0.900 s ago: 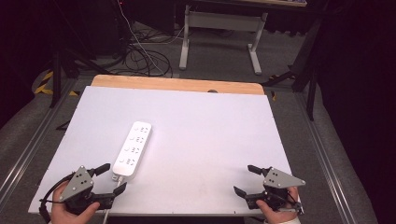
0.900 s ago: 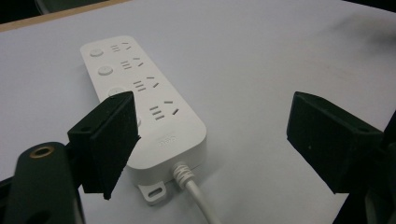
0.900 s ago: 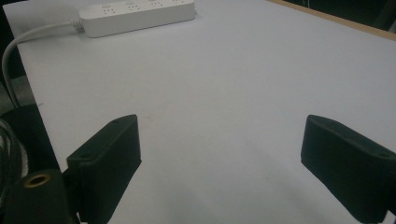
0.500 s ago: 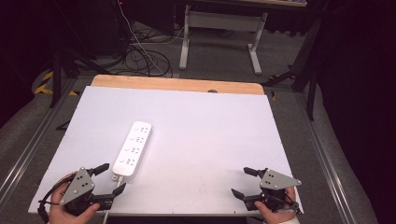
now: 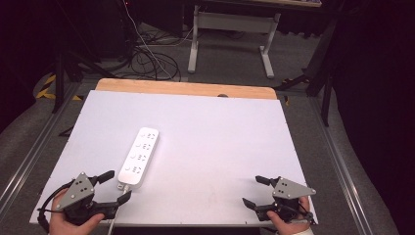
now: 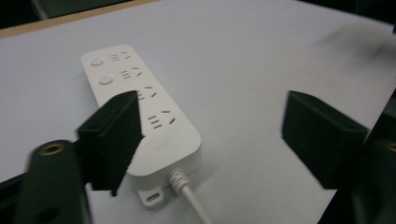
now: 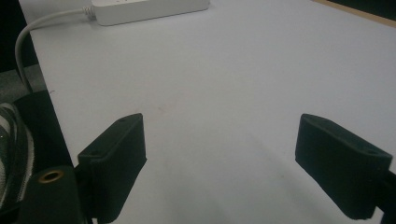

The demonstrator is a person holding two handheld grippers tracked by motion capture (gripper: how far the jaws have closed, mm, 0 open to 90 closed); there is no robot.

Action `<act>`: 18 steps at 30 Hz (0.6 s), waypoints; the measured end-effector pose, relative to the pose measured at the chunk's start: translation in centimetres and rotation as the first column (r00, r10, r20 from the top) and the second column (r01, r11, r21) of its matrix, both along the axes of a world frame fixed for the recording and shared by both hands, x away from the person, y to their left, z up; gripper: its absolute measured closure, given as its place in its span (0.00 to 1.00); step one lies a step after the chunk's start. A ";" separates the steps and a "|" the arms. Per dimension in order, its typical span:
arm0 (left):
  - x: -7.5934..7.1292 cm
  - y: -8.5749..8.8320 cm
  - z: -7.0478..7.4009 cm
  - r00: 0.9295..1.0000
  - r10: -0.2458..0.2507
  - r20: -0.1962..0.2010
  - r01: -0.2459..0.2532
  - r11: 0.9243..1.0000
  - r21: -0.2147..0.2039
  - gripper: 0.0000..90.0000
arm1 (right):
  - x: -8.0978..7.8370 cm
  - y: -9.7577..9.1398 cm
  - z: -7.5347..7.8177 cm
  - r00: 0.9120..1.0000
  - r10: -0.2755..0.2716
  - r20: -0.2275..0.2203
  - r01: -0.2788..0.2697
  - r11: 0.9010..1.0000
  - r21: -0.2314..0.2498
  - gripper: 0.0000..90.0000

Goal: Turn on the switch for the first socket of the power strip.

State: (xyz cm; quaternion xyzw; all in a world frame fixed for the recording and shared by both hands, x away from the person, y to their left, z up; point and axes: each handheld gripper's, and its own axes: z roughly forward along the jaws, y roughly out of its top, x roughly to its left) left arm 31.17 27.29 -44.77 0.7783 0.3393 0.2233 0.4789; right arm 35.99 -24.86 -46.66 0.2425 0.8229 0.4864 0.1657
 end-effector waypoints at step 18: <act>1.5 0.5 2.5 0.997 -0.005 -0.080 0.003 1.000 -0.023 0.48 | 0.2 0.2 -0.4 1.000 0.008 -0.028 -0.008 1.000 -0.011 0.18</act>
